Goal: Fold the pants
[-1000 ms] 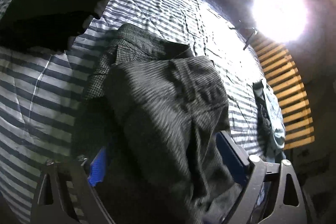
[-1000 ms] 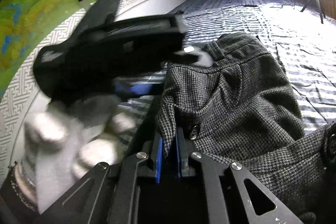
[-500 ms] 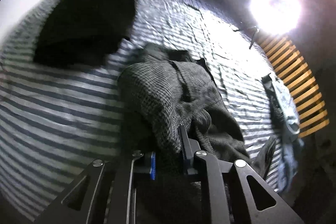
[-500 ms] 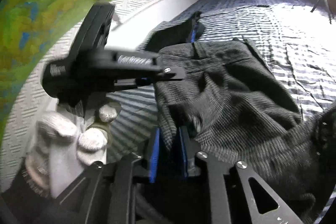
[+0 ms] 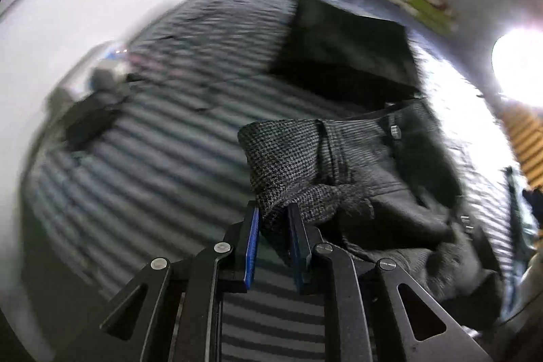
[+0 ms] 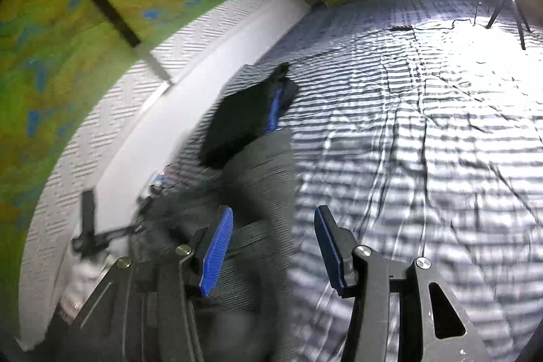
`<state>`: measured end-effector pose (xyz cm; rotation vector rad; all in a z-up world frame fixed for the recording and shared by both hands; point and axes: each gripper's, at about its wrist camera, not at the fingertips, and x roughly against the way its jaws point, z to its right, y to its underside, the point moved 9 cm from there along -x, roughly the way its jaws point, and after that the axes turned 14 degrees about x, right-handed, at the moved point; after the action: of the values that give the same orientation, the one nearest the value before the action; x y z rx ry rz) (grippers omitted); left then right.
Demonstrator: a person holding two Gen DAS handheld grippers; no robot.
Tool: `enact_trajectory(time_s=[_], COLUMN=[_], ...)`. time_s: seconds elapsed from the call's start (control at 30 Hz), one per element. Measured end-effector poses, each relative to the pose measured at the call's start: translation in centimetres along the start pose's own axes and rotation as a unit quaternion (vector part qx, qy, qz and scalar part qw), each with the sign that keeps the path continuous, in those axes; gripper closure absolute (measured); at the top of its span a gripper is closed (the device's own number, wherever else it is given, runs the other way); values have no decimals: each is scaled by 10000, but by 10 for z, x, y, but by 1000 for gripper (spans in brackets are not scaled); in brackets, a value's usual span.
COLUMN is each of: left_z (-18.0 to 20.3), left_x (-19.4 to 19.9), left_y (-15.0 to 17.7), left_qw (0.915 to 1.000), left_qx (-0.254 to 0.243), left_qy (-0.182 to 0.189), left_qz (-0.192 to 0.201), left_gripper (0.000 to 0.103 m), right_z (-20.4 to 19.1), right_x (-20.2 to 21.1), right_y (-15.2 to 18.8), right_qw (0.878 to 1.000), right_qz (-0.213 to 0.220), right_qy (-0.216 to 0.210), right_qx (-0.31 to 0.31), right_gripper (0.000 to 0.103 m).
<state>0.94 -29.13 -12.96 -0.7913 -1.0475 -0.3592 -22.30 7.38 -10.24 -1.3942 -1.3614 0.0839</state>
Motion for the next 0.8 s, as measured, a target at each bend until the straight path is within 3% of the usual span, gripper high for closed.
enact_trajectory(time_s=[0.07, 0.2, 0.27, 0.33, 0.37, 0.43, 0.5, 0.53, 0.6, 0.67, 0.7, 0.73, 0.8], left_z=[-29, -64, -68, -70, -70, -72, -69, -66, -52, -42, -37, -33, -28], left_x=[-5, -12, -15, -16, -16, -17, -20, -23, -26, -29, -31, -35, -42], left_y=[-6, -11, -12, -17, -20, -24, -25, -23, -17, -14, -12, -11, -14], left_qw=[9995, 9988, 9987, 9978, 9971, 9979, 9985, 9990, 9991, 9992, 9990, 9984, 9976], left_qx=[171, 349, 357, 283, 219, 357, 377, 344, 367, 285, 281, 334, 479], left_qy=[-252, -351, -363, -586, -696, -501, -382, -294, 123, 209, 242, 316, 347], left_qz=[56, 17, 37, 152, 219, 180, 99, 45, -179, -207, -255, -323, -347], left_gripper=[86, 86, 86, 98, 98, 98, 98, 98, 98, 94, 75, 37, 0], right_z=[12, 3, -13, -32, -38, -52, -60, -65, -70, -71, -71, -69, -60], right_x=[-33, -111, -145, -178, -190, -212, -223, -225, -224, -210, -201, -189, -161], right_y=[-11, -25, -25, -22, -23, -21, -18, -16, -15, -16, -19, -21, -25], right_qw=[9997, 9979, 9966, 9945, 9935, 9916, 9919, 9922, 9924, 9944, 9953, 9961, 9976], right_qz=[-232, -608, -752, -840, -858, -862, -895, -921, -985, -886, -814, -734, -555], right_qy=[92, -31, -292, -618, -753, -962, -906, -835, -708, -496, -396, -261, -91], right_qx=[45, 202, 188, 90, 38, -47, -8, 63, 200, 277, 353, 418, 393], right_gripper=[57, 56, 56, 53, 53, 52, 53, 73, 100, 103, 103, 103, 103])
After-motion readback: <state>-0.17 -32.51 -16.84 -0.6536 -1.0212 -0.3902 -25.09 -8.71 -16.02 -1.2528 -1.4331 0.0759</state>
